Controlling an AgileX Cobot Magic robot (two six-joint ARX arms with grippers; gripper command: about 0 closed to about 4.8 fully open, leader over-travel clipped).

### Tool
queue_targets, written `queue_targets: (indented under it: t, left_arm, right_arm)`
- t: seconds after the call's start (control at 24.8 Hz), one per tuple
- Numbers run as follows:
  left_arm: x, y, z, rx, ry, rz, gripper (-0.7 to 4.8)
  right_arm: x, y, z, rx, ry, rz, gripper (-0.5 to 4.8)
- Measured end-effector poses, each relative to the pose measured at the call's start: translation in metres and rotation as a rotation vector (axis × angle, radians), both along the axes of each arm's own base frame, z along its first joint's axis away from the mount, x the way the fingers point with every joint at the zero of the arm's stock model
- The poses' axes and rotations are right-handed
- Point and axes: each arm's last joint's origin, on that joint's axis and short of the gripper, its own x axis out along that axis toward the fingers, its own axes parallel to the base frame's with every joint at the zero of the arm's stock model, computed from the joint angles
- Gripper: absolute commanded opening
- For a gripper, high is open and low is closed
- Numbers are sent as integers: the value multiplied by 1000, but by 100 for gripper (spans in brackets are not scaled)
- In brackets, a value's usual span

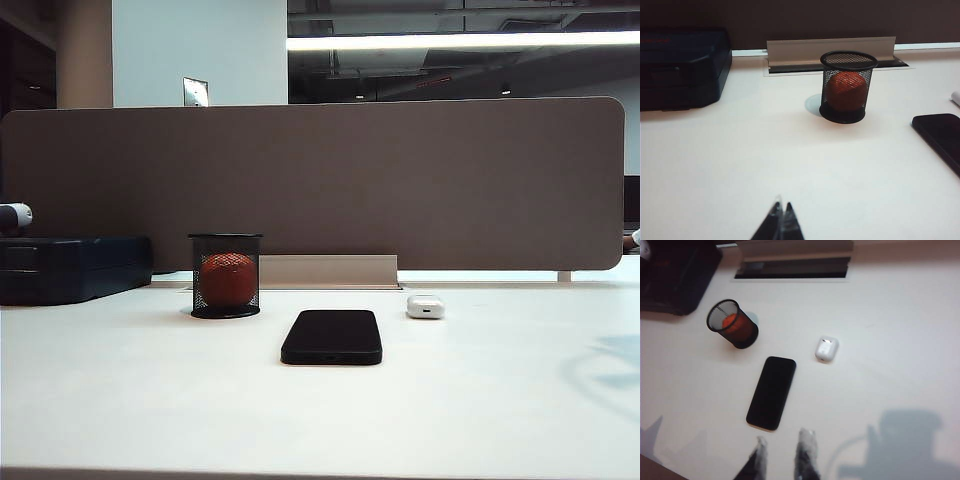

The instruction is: Find the wireless headphone case on the desktop and place it on the left side of the phone.

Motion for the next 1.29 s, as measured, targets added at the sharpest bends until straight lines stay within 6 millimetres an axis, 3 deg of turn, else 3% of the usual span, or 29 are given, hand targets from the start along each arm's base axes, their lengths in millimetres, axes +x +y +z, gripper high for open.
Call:
queue_targets:
  t: [0.16, 0.36, 0.48, 0.65, 0.89, 1.29]
  left_arm:
    - [0, 0, 0, -2, 0, -17, -6]
    - [-1, -4, 0, -13, 5, -132, -5]
    - [-2, -6, -3, -22, 30, -212, -6]
    - [-4, -9, -3, -37, 43, -327, -6]
    - [-4, -9, -3, -39, 45, -339, -6]
    - [-5, -11, -3, -47, 44, -410, -6]
  right_arm:
    - [17, 0, -4, 23, 9, 27, 79]
    - [39, 4, -15, 40, 72, 67, 129]
    - [55, 10, -23, 43, 116, 98, 210]
    - [85, 25, -39, 41, 161, 160, 239]
    - [123, 40, -59, 27, 168, 194, 469]
    - [172, 69, -103, -72, 227, 184, 479]
